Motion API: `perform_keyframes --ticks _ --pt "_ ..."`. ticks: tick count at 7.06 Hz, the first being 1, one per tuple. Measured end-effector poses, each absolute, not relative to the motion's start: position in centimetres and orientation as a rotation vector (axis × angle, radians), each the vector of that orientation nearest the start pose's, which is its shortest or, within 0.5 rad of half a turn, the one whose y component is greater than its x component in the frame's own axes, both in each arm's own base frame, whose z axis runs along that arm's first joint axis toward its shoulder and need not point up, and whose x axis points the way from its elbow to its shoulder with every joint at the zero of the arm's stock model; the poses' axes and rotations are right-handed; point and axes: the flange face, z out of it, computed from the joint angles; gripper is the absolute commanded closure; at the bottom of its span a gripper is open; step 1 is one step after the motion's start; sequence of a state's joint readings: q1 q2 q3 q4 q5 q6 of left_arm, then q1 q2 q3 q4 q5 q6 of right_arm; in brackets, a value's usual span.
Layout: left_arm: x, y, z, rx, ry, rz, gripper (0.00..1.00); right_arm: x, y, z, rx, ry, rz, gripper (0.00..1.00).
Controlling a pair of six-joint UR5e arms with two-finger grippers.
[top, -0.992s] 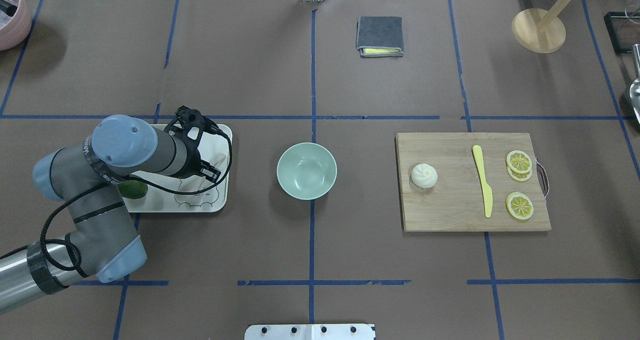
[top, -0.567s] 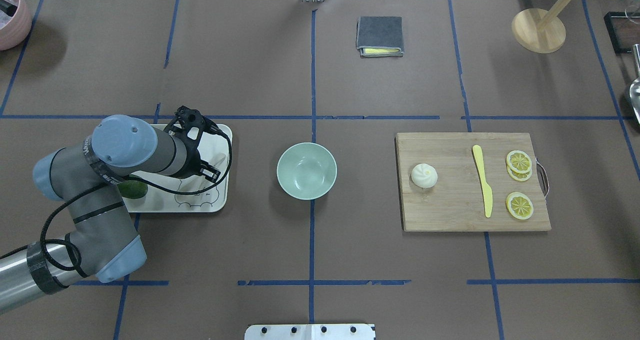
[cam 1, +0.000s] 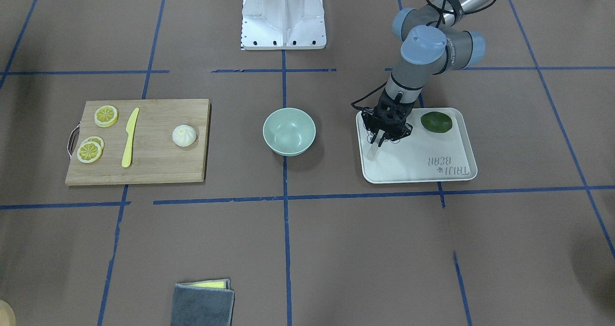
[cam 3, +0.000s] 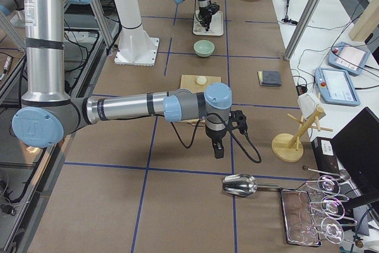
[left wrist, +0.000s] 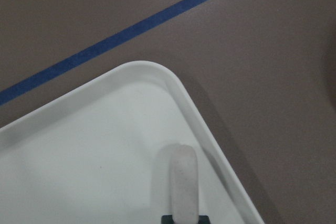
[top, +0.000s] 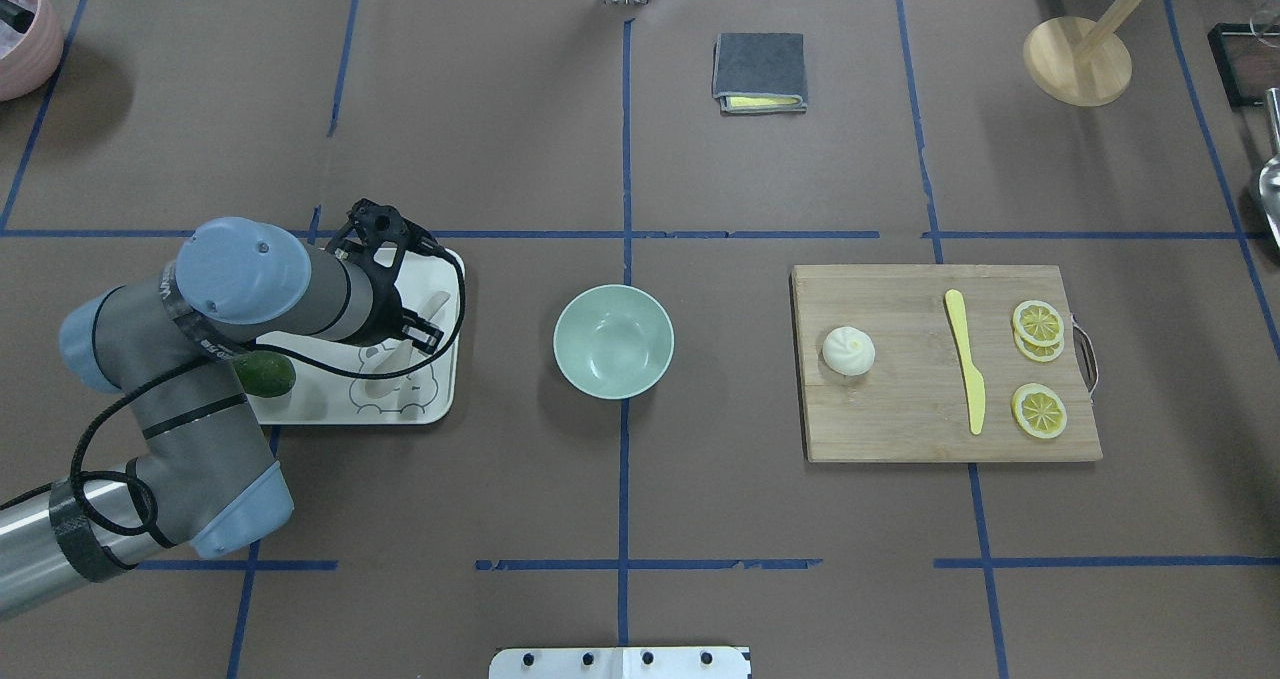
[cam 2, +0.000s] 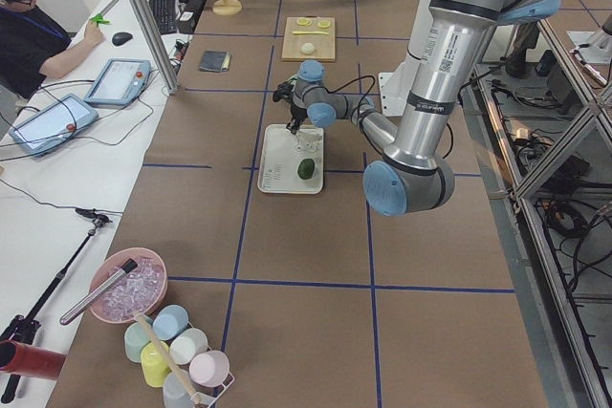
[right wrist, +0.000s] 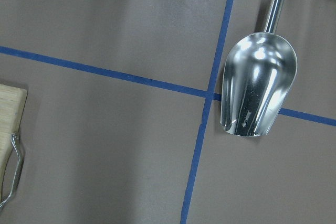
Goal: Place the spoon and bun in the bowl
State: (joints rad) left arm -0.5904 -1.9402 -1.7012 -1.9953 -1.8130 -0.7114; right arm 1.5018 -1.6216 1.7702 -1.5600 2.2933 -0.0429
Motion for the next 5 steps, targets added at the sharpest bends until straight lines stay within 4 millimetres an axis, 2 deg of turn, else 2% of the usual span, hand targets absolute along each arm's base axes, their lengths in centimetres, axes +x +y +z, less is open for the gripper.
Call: perform_keyframes --ticks 1,3,5 --pt "46.3 -45.8 33.3 0.439 0.828 0.322 1.0 3.4 -48.0 58.7 0.143 -0.724 -0.165 0.0" --pt "46.7 -48.1 28.0 0.392 0.811 0.138 1.0 3.4 -48.0 58.6 0.144 -0.723 -0.165 0.0" --pt "49.4 -47.9 22.4 0.303 0.84 -0.061 1.0 3.4 -48.0 58.6 0.144 -0.723 -0.165 0.0"
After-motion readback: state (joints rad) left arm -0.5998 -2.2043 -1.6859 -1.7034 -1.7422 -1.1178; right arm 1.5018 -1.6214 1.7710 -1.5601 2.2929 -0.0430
